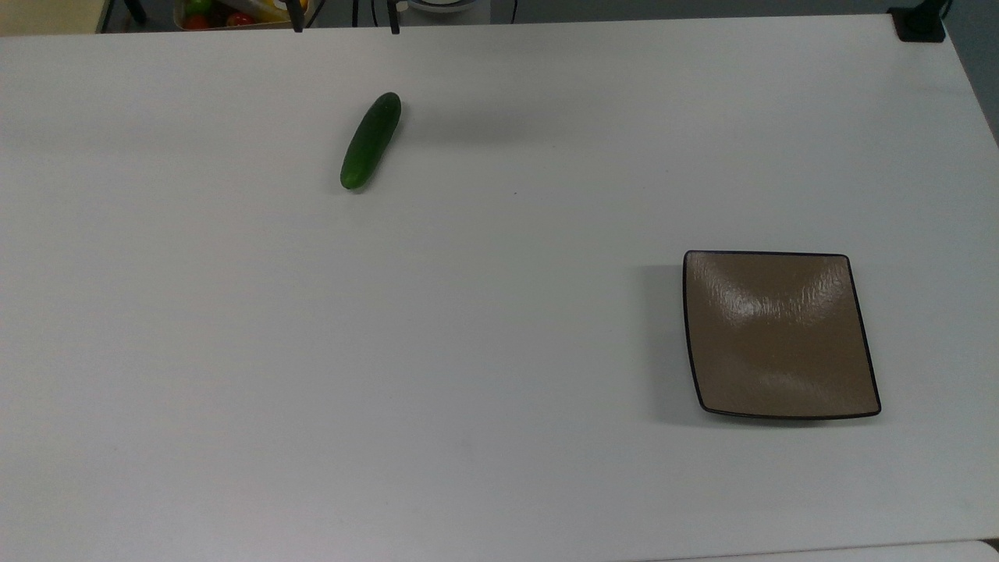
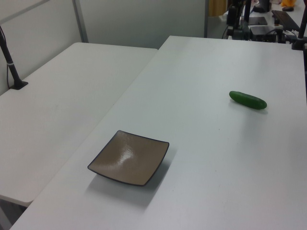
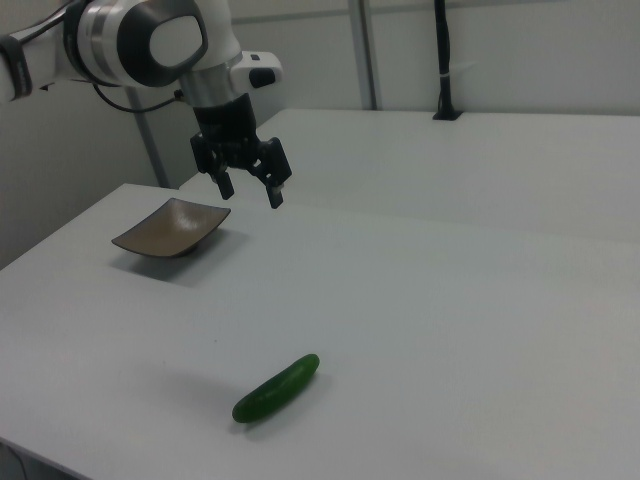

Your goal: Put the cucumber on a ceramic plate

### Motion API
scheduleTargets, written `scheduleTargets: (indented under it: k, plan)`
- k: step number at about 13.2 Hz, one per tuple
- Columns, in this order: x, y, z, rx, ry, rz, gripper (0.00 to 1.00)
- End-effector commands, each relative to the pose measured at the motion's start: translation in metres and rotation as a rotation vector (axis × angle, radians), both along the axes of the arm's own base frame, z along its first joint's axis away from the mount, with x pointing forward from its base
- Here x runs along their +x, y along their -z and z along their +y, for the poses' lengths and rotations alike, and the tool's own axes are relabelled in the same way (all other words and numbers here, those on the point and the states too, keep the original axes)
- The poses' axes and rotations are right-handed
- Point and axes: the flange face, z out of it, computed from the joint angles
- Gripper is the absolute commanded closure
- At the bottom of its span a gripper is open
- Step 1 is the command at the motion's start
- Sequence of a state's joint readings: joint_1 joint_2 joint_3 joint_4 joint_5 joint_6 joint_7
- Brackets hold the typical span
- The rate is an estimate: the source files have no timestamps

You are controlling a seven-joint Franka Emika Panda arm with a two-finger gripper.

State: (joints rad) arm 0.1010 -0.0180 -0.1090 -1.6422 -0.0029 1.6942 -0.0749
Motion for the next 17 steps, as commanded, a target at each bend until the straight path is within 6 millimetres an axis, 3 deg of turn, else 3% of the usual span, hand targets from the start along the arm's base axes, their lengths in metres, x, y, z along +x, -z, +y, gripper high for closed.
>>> scheduleTargets:
  k: [1,9,17]
  plan:
    - [0.003,0.012,0.02,0.022,-0.04,-0.002,0.0]
    - [0.004,0.016,0.023,0.02,-0.055,0.007,0.0]
    - [0.0,0.059,0.021,0.01,-0.06,0.093,0.0]
